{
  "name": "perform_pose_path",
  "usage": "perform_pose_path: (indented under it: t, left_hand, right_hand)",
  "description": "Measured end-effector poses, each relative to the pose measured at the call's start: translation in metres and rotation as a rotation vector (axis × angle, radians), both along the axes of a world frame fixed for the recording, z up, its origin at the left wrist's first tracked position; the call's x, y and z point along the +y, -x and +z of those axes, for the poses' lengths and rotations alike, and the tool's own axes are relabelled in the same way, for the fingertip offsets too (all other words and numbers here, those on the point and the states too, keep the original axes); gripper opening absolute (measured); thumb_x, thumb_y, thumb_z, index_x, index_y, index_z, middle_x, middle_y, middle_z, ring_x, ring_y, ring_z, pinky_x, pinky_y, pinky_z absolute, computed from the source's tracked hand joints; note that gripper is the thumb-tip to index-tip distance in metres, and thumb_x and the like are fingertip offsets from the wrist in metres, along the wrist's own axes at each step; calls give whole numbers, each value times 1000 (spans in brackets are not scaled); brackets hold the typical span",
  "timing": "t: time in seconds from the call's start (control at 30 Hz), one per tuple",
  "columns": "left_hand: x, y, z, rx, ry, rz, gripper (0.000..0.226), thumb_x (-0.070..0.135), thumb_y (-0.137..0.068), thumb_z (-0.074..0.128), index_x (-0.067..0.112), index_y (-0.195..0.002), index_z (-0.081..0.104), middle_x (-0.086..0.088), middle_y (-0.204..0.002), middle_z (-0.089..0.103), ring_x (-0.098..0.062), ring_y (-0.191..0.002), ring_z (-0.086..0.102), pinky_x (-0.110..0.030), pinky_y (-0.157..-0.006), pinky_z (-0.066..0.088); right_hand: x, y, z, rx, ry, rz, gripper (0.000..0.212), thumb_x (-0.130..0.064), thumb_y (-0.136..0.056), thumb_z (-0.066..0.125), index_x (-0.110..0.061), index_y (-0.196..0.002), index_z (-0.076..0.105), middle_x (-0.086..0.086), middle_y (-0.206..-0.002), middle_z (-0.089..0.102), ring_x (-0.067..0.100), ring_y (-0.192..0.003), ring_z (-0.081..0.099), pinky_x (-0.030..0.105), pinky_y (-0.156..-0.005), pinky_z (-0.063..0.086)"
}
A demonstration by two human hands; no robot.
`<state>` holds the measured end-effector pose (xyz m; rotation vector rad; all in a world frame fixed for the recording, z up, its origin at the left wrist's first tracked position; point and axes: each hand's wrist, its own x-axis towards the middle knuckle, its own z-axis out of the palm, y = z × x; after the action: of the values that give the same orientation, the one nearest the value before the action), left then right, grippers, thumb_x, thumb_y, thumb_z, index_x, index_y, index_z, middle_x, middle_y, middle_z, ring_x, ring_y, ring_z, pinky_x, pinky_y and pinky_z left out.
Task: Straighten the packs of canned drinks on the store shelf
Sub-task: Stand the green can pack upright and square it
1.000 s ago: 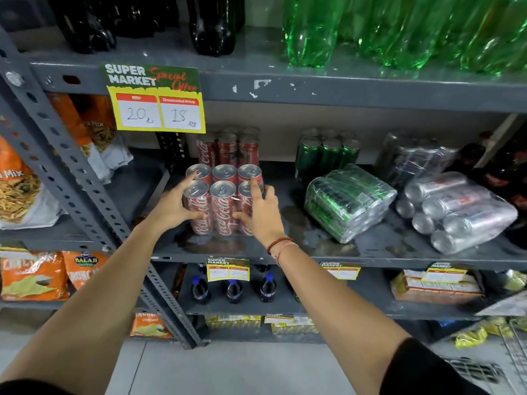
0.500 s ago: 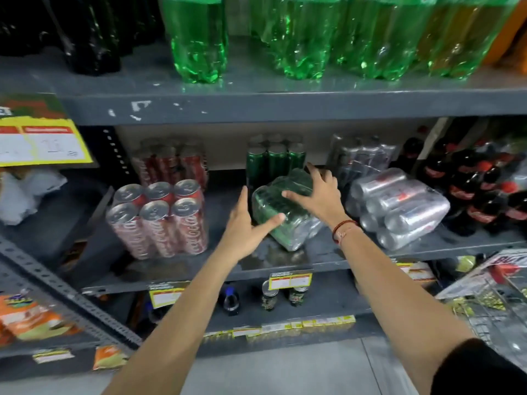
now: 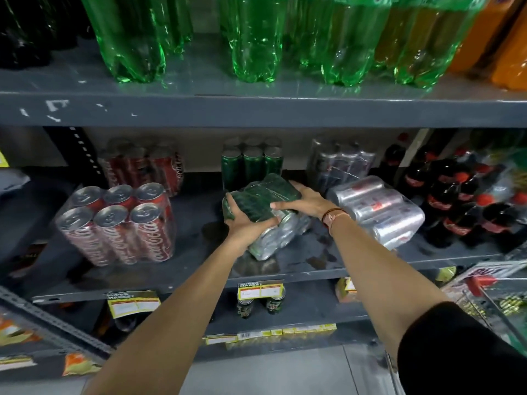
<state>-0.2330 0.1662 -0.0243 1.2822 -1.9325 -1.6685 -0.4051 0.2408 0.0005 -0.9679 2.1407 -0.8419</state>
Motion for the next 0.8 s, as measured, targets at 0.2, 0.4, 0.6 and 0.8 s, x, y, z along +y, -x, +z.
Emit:
perform_pose_path:
  t: [0.2,0.4,0.6,0.8]
  left_hand:
    - [-11,-15,-6,132,350,-139,139,48,-52,85,46,-138,-24,-10,-158,1,-19,-139,19,-34,-110,19]
    - [-17,-44,-20,13,741,-259,130,70,-53,68,46,-135,-30,-5,-158,-12,-29,-139,26,-41,-103,34]
    - [-13,-67,-47,-37,916,-266,124,41,-70,74,38,-136,-31,-10,-157,-2,-43,-122,48,-49,-93,47]
    - [2,-76,-52,-72,909,-293,106,51,-80,54,33,-137,-32,-15,-157,0,-42,-116,54,-50,-87,51]
  right_hand:
    - [24,-34,-23,19,406,-182,104,-57,-52,84,-31,-140,36,-21,-108,61,6,-108,56,6,-86,40]
    - [45,-78,-58,95,575,-407,114,-70,-56,74,-29,-148,21,-4,-150,39,8,-136,35,31,-111,33]
    - [57,-94,-74,267,422,-375,105,-61,-66,73,-14,-146,26,10,-135,40,23,-124,42,42,-102,40]
    - [55,-82,-73,280,439,-314,96,-51,-66,79,-10,-140,33,7,-134,44,21,-126,44,36,-103,38]
